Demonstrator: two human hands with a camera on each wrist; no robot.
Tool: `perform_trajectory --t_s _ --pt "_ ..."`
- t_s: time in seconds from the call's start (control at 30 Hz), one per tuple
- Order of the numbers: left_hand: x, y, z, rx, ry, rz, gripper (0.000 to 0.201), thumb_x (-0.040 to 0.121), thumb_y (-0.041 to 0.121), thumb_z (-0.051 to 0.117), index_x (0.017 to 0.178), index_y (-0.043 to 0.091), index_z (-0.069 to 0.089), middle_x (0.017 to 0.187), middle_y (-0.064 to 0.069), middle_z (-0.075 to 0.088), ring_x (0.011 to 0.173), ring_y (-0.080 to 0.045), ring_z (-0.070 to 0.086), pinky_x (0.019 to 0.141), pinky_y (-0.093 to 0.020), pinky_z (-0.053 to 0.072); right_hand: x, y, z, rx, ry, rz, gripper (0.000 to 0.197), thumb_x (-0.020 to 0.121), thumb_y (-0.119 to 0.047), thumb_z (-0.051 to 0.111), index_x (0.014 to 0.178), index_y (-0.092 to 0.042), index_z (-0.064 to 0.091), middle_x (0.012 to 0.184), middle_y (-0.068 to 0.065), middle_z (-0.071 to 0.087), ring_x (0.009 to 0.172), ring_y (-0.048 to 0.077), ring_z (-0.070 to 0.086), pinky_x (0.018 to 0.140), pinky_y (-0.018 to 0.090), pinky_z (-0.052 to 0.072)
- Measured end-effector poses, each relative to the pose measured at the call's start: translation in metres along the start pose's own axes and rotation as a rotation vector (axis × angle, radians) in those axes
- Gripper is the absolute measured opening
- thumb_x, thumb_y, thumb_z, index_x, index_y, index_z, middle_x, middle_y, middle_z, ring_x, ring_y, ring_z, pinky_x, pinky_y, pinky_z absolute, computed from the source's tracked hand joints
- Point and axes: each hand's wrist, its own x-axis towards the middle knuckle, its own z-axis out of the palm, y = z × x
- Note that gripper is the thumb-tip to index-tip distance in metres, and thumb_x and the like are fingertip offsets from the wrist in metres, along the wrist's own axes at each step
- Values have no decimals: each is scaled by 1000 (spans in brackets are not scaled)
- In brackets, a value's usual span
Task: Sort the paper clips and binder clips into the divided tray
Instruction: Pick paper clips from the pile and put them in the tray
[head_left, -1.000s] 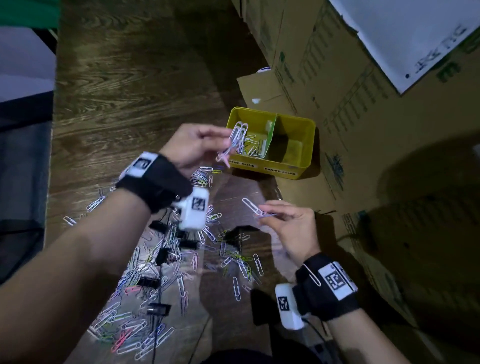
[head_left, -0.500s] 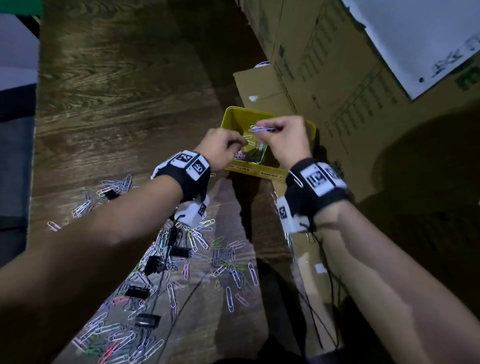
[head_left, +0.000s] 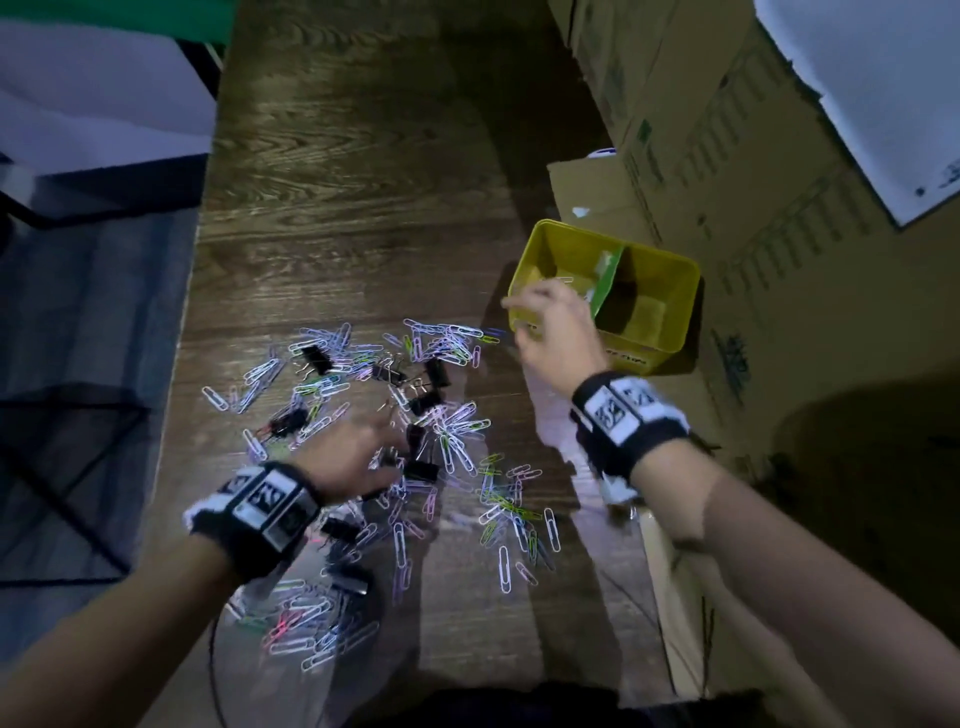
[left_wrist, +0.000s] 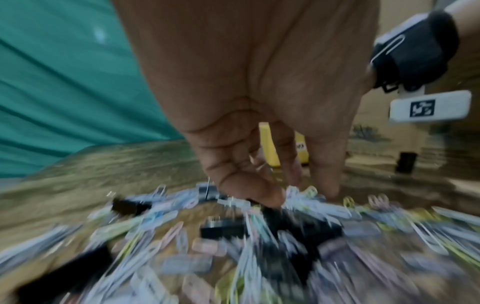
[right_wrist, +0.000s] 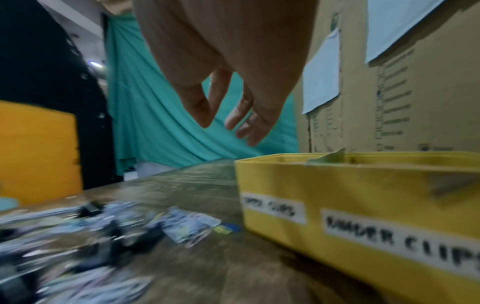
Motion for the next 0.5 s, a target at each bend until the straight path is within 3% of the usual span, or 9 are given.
perform_trajectory --t_s 0.07,0.1,0.17,0.2,0.23,0.3,0.33,0.43,0.5 --pt "-20 -5 22 21 -124 -59 27 82 38 63 105 25 56 105 5 48 90 -13 52 80 -32 49 -35 -20 16 98 -144 -71 28 87 -6 55 107 -19 69 105 1 61 94 14 56 86 24 43" --pt "-25 -6 32 4 -129 -63 25 82 34 63 104 23 55 104 3 47 88 -14 53 78 -33 49 -51 -29 26 138 -307 -75 27 88 -5 55 105 -18 70 103 -1 63 87 11 56 80 23 45" --pt "-29 -6 46 -76 -66 -62 18 84 24 62 100 17 58 101 -1 47 85 -18 54 78 -40 50 -77 -43 50 140 -641 -85 28 89 -3 54 110 -16 68 108 2 66 79 7 58 75 11 46" --pt "-29 -6 49 -112 -15 -68 15 85 21 60 98 15 59 102 -3 48 84 -20 56 78 -42 51 -87 -46 64 110 -750 -88 31 89 -4 54 115 -15 66 112 5 66 81 10 60 71 3 42" --pt "-27 -6 52 -137 41 -82 13 87 19 58 99 13 59 105 -4 49 83 -22 57 78 -42 52 -94 -48 77 68 -810 -82 33 90 -8 55 121 -15 63 119 8 63 90 15 61 73 4 41" --pt "-28 -7 52 -176 139 -119 21 88 18 57 108 13 57 118 -8 47 86 -25 60 80 -41 54 -105 -50 96 -1 -810 -59 39 91 -20 58 129 -16 55 133 10 52 117 23 51 98 22 37" --pt "-31 -9 52 -187 173 -124 28 87 19 59 114 15 55 123 -8 45 87 -24 61 78 -39 55 -109 -50 104 -10 -783 -31 40 92 -23 58 131 -16 54 136 9 47 122 23 46 105 29 34" --pt "-51 -15 49 -160 267 -115 32 86 26 61 116 16 55 121 -5 46 74 -13 57 62 -24 47 -125 -52 117 1 -661 13 29 92 -17 56 121 -15 58 127 2 45 106 13 48 103 28 40" --pt "-69 -22 53 -117 236 -159 28 87 30 59 111 16 58 117 -3 50 72 -10 53 62 -19 40 -138 -59 121 -51 -616 -41 25 90 -16 56 114 -19 60 124 0 47 98 11 50 98 33 46"
